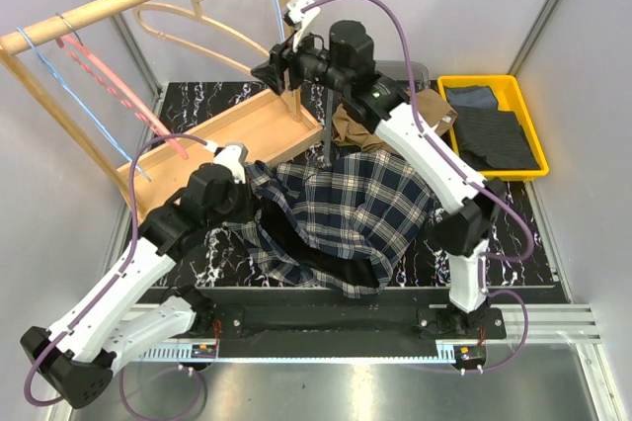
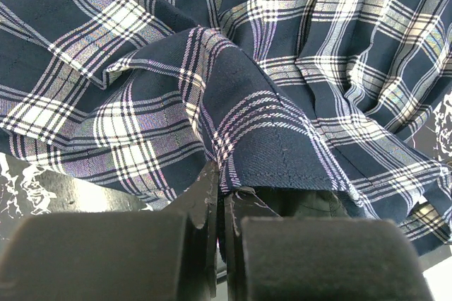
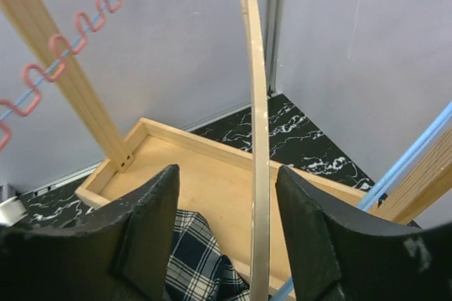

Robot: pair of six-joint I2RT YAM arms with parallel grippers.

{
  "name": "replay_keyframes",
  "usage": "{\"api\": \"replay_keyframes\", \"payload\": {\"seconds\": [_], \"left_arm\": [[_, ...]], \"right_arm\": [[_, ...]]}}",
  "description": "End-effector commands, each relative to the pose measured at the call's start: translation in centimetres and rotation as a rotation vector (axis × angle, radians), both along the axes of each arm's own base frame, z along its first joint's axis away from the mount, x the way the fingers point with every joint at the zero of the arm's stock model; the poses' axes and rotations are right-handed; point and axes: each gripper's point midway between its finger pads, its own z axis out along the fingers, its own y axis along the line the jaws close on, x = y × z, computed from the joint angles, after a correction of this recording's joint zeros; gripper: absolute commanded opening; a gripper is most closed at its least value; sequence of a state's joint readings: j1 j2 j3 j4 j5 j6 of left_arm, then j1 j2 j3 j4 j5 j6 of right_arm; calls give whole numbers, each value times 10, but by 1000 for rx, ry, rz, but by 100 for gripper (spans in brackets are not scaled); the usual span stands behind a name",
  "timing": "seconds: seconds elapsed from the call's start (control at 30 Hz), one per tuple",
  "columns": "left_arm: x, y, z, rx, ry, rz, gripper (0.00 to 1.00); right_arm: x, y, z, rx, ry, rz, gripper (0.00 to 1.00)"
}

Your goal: Place the skirt on the hanger

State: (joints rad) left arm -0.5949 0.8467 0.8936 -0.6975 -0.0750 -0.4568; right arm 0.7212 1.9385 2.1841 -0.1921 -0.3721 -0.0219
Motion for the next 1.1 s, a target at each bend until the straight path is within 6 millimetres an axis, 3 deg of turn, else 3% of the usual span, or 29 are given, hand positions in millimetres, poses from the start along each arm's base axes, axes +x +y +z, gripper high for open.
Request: {"api": "replay_keyframes", "payload": {"seconds": [0.0,0.1,0.13,0.17,0.3,0.33,0.4,0.6,0.63,0.7,0.73,0.83,0.93,1.0,1.03,1.07], "left_arm": [[7,-3,19,-56,-75,18,0],[7,-3,20,-63,-78,19,0],[6,-4,20,-63,-78,16,0],[6,-4,18,-63,-74,15,0],[5,-3,15,-61,-74,16,0],[5,-2,16,-62,-77,19,0],[5,-2,16,-64,-81,21,0],[8,-4,16,-65,-79,20,0],[9,-4,15,-61,-77,18,0],[10,-5,14,-58,-74,18,0],[10,-5,13,-55,-74,20,0],[13,-6,13,-52,-75,21,0],[14,-6,12,-51,-73,24,0],[15,-7,14,-49,-76,24,0],[16,-7,14,-50,-77,25,0],[16,-7,16,-50,-79,27,0]], "right_arm": [[19,11,-3,-54,-35,-100,58],[29,18,-6,-77,-36,-146,50],[33,22,-19,-102,-18,-154,47],[30,24,-12,-97,-35,-158,43],[33,22,-15,-122,-46,-219,21],[32,20,-14,-124,-48,-225,9],[31,19,-12,-127,-56,-253,0],[24,1,22,-80,-98,-331,0],[18,-5,41,-43,-122,-332,0],[13,-9,50,-23,-134,-326,0],[5,-15,68,13,-160,-322,0],[-6,-25,89,57,-187,-313,0],[-19,-33,100,68,-198,-292,0],[-23,-35,88,35,-177,-278,0],[-35,-47,97,39,-182,-277,0],[-39,-42,73,-8,-149,-238,0]]}}
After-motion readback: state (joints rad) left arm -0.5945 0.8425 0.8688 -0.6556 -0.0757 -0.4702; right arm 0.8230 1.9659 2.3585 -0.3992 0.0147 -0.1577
